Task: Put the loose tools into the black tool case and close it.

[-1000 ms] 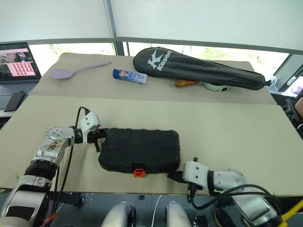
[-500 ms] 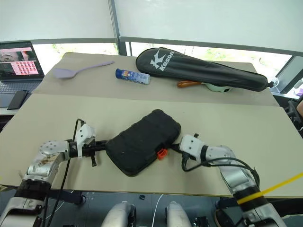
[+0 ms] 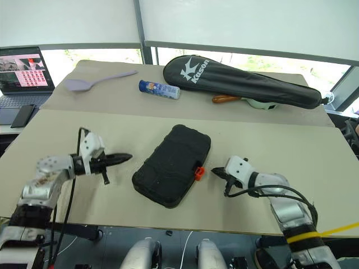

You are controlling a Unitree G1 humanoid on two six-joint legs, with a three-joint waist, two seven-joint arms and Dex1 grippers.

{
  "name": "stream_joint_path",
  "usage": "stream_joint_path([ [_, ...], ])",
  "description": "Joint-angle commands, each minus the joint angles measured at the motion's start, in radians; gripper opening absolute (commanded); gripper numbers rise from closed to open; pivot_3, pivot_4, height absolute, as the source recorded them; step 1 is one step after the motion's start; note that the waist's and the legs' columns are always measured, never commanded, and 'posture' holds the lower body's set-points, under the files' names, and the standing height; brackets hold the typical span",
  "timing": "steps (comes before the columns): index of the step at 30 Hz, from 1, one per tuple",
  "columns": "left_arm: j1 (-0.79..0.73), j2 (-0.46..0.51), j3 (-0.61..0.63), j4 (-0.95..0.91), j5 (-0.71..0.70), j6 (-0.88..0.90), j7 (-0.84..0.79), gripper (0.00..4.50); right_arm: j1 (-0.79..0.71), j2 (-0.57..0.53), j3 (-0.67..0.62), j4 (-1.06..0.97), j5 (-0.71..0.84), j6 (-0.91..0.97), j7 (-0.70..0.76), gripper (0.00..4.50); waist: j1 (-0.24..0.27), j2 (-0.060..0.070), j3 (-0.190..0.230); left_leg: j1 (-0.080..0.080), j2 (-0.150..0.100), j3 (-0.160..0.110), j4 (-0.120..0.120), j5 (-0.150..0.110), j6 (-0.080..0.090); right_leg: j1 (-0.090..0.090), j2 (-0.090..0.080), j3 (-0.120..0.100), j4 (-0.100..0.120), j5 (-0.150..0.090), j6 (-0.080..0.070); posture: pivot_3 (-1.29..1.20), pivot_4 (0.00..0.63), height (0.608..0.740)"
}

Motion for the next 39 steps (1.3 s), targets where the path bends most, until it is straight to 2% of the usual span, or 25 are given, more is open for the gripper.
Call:
stream_joint_path([
  [1, -0.100, -0.040, -0.046, -0.060, -0.039, 0.055, -0.041, 0.01, 0.084, -0.004, -0.010, -0.189, 0.063, 0.114, 0.012, 0.00, 0.003, 0.000, 0.000, 0.000, 0.000, 0.000, 0.000, 0.000, 0.000, 0.000, 0.000, 0.000, 0.000, 0.000, 0.000, 0.00, 0.150, 0.740],
  [9, -0.185, -0.160, -0.175, -0.049, 0.035, 0.036, -0.017, 0.01, 0.116, 0.029, -0.011, -0.273, 0.078, 0.174, -0.028, 0.00, -0.011, 0.000, 0.000, 0.000, 0.000, -0.001, 0.000, 0.000, 0.000, 0.000, 0.002, 0.001, 0.000, 0.000, 0.000, 0.00, 0.150, 0.740],
  [18, -0.201, -0.217, -0.241, -0.015, 0.104, 0.019, 0.008, 0.01, 0.079, 0.055, -0.003, -0.246, 0.072, 0.155, -0.048, 0.00, -0.001, 0.000, 0.000, -0.001, -0.001, -0.001, 0.001, 0.000, 0.000, 0.001, 0.001, 0.001, -0.001, 0.000, 0.001, 0.00, 0.150, 0.740],
  [24, -0.194, -0.213, -0.248, -0.014, 0.117, 0.022, -0.005, 0.01, 0.062, 0.074, 0.002, -0.219, 0.064, 0.132, -0.053, 0.00, 0.010, 0.000, 0.000, 0.000, -0.002, -0.001, 0.002, 0.000, 0.000, 0.001, 0.000, 0.001, -0.001, 0.000, 0.001, 0.00, 0.150, 0.740],
  [39, -0.177, -0.219, -0.272, 0.001, 0.145, 0.041, -0.014, 0.01, 0.050, 0.095, -0.070, -0.294, 0.176, 0.128, -0.013, 0.00, 0.007, 0.000, 0.000, 0.000, -0.001, -0.001, 0.001, 0.000, 0.000, 0.001, 0.001, 0.001, -0.001, 0.000, 0.001, 0.00, 0.150, 0.740],
])
